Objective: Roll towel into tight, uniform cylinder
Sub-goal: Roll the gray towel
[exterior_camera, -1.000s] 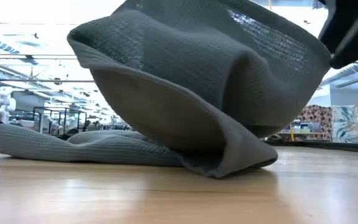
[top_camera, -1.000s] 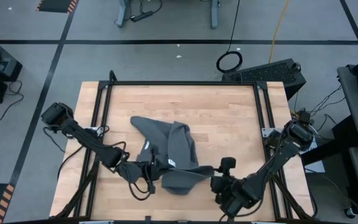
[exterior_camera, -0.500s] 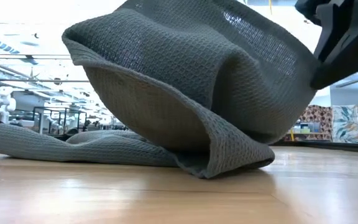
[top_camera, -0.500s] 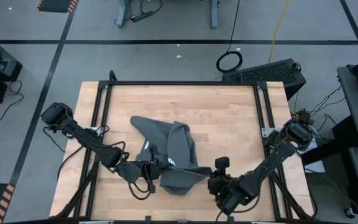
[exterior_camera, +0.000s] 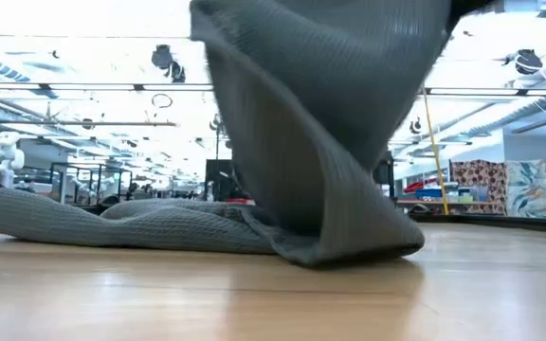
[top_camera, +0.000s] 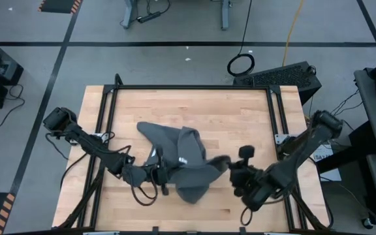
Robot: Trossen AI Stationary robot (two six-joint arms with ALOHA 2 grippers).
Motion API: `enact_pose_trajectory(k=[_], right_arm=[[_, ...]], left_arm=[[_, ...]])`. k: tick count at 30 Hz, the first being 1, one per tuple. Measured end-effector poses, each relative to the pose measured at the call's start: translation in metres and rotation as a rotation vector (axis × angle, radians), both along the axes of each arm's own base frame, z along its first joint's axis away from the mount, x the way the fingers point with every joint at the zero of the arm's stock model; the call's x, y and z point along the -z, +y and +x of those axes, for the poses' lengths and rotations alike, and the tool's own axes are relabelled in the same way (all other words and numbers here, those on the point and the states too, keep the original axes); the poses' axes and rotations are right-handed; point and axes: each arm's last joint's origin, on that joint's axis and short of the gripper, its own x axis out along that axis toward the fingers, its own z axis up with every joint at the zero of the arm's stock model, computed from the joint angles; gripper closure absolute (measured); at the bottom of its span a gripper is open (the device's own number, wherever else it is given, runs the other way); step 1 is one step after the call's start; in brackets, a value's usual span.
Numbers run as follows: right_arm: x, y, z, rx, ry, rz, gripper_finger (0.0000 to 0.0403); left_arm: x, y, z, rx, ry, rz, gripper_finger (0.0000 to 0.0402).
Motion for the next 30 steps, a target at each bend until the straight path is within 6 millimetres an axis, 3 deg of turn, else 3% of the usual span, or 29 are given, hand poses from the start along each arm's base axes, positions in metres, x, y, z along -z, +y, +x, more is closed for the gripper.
enact_pose_trajectory(k=[4,7,13,23,30], right_arm=[[-0.03,-0.016,-0.015,0.024,-0.131,0.033,0.0399],[-0.042,-0.022,-0.024,0.057,-0.177,0.155,0.0399],[-0.036,-0.011,-0.029,-0.038,0.02,0.38,0.0399],[-0.036,-0.012,-0.026,0.001,-0.092,0.235,0.0397],[-0.032,-0.004,-0.031,-0.001,0.058,0.497,0.0356]], left_arm=[[-0.023,0.006,0.005,-0.02,-0.165,0.069,0.0388],[-0.034,0.007,0.002,-0.004,-0.219,0.109,0.0388],[-0.039,0.002,-0.007,0.185,-0.21,0.013,0.0388],[-0.039,0.009,-0.003,0.218,-0.203,-0.03,0.0388],[-0.027,0.005,-0.004,0.323,-0.092,-0.121,0.0388]])
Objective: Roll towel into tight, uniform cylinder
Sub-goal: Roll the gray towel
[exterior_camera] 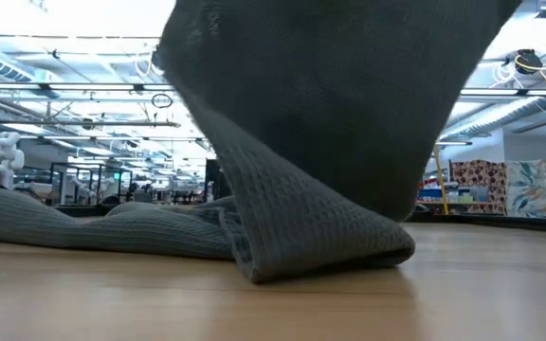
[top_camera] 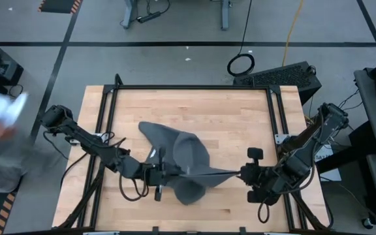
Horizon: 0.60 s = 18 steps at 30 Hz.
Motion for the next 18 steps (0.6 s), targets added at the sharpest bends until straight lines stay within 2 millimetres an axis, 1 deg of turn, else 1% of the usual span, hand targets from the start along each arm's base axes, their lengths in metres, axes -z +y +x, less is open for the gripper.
enact_pose_trajectory(k=[3,6,8,10,13,16,18], right_arm=[[0.0,0.004,-0.004,0.009,-0.001,0.025,0.0327],[0.0,0.009,-0.008,0.017,-0.016,0.034,0.0295],[0.004,0.011,-0.012,0.041,-0.036,0.029,0.0274],[0.012,0.014,-0.017,0.054,-0.034,0.031,0.0256],[0.028,0.019,-0.024,0.057,-0.013,0.056,0.0233],[0.045,0.023,-0.03,0.069,-0.015,0.074,0.0217],[0.054,0.024,-0.029,0.097,-0.051,0.092,0.0211]], left_arm=[[0.003,-0.002,0.0,0.068,0.039,-0.038,0.0388],[0.007,-0.003,-0.001,0.106,0.081,-0.071,0.0388],[0.01,-0.005,-0.002,0.116,0.111,-0.085,0.0388],[0.014,-0.009,-0.002,0.122,0.133,-0.091,0.0388],[0.023,-0.015,-0.001,0.132,0.166,-0.088,0.0388],[0.03,-0.021,0.001,0.142,0.184,-0.078,0.0388],[0.037,-0.024,0.002,0.148,0.206,-0.065,0.0388]])
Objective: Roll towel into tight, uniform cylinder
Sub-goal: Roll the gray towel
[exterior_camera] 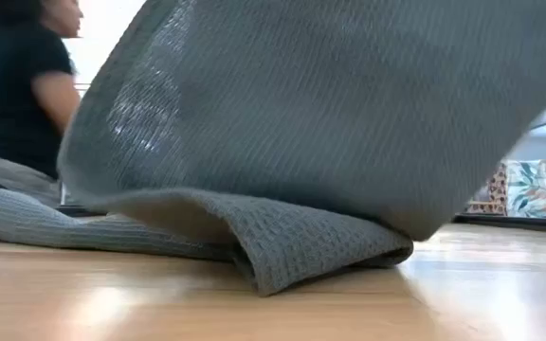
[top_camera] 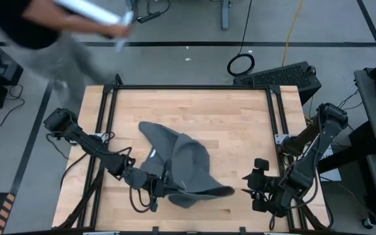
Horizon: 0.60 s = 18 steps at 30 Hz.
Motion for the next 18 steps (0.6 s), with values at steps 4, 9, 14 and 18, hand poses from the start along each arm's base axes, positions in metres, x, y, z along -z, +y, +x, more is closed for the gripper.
enact_pose_trajectory(k=[4,9,14,18], right_arm=[[0.017,0.002,0.005,0.016,-0.121,0.002,0.0208],[0.028,0.007,0.01,-0.048,-0.22,0.001,0.0208],[0.032,0.009,0.009,-0.11,-0.228,-0.024,0.0208],[0.033,0.01,0.007,-0.123,-0.231,-0.04,0.0208]], left_arm=[[0.006,-0.006,0.0,0.015,0.011,0.007,0.0388],[0.007,-0.011,-0.002,0.013,0.017,-0.009,0.0388],[0.007,-0.013,-0.004,-0.004,0.012,-0.006,0.0388],[0.007,-0.013,-0.004,-0.004,0.014,-0.004,0.0389]])
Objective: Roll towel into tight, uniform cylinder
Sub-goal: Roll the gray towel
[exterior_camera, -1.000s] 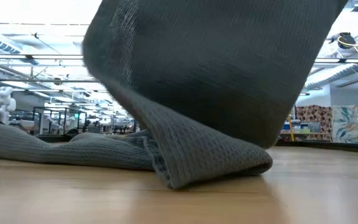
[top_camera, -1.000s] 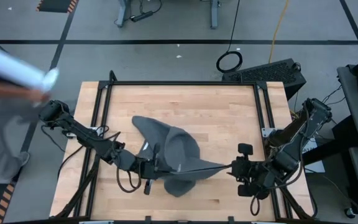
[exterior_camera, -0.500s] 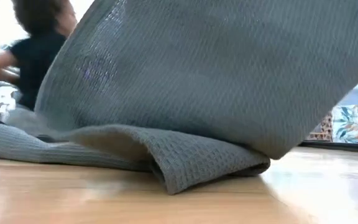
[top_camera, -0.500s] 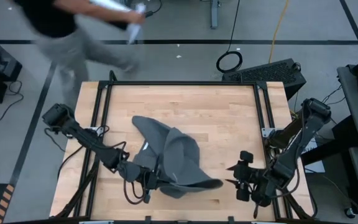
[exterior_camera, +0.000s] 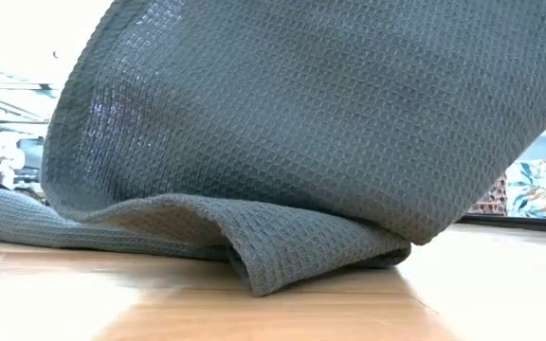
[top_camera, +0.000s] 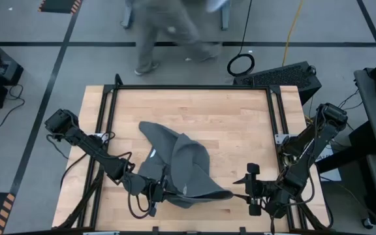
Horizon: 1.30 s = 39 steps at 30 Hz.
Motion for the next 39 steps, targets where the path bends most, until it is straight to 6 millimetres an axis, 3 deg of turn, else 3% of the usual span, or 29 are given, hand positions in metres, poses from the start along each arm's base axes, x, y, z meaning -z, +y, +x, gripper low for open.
enact_pose_trajectory(k=[9,15,19,24,30,39], right_arm=[[0.002,0.005,-0.002,-0.043,0.015,0.01,0.0206],[0.002,0.006,-0.004,-0.05,0.002,-0.014,0.0167],[0.01,0.009,0.005,-0.046,0.0,-0.049,0.0145],[0.025,0.014,0.02,-0.076,0.004,-0.119,0.0151],[0.027,0.013,0.027,-0.06,-0.014,-0.115,0.0212],[0.021,0.014,0.023,-0.129,-0.003,-0.133,0.0384]], left_arm=[[0.0,0.0,0.0,-0.002,0.003,0.007,0.0389],[0.001,0.001,0.0,-0.003,-0.004,0.038,0.0389],[0.001,0.003,0.002,-0.011,-0.005,0.038,0.0389],[0.0,0.005,0.003,-0.018,-0.006,0.039,0.0389],[0.0,0.005,0.003,-0.012,-0.011,0.056,0.0389],[0.002,0.006,0.002,-0.048,0.003,0.08,0.0389]])
